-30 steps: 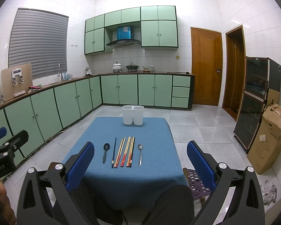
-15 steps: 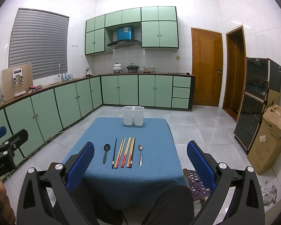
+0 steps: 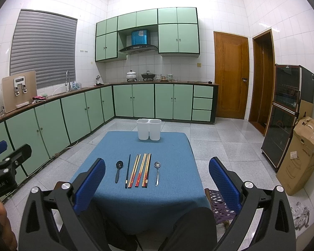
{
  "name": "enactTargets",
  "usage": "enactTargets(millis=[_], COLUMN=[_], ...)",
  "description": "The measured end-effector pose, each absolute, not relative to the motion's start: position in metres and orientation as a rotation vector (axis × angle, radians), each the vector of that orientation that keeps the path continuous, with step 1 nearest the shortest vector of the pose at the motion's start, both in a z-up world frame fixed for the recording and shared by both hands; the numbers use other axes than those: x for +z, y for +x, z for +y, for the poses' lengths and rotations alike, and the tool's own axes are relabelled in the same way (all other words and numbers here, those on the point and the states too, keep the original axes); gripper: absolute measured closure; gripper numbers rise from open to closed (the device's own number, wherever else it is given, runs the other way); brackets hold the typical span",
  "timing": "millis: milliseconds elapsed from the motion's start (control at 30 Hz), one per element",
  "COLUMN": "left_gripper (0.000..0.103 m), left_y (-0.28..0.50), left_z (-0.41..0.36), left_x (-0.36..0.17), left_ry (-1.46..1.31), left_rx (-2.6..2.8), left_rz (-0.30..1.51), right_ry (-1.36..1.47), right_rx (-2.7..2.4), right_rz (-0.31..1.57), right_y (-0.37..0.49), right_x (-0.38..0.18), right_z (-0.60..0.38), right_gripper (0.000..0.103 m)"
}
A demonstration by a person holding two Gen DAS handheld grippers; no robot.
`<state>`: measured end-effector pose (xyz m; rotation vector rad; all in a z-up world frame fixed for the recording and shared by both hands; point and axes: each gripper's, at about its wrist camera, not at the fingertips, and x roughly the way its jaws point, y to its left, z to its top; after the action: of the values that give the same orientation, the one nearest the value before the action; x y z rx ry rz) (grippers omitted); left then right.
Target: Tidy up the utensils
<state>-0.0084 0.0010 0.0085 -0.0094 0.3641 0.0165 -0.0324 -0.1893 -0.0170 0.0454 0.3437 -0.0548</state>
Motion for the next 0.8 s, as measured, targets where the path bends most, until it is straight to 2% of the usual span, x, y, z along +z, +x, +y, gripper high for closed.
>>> enactTargets(millis=[800], left_gripper=[0.005], left_y=[-0.0096], left_z=[0.0017], left_x=[0.0099], left_ry=[-0.009], left_rx=[0.016], left_rz=[0.364], right_ry=[0.047], right_rx=[-0.053], right_rz=[0.345], right_y=[-0.0328], right_x=[-0.018], right_z=[-0.1894], right_gripper=[0.006])
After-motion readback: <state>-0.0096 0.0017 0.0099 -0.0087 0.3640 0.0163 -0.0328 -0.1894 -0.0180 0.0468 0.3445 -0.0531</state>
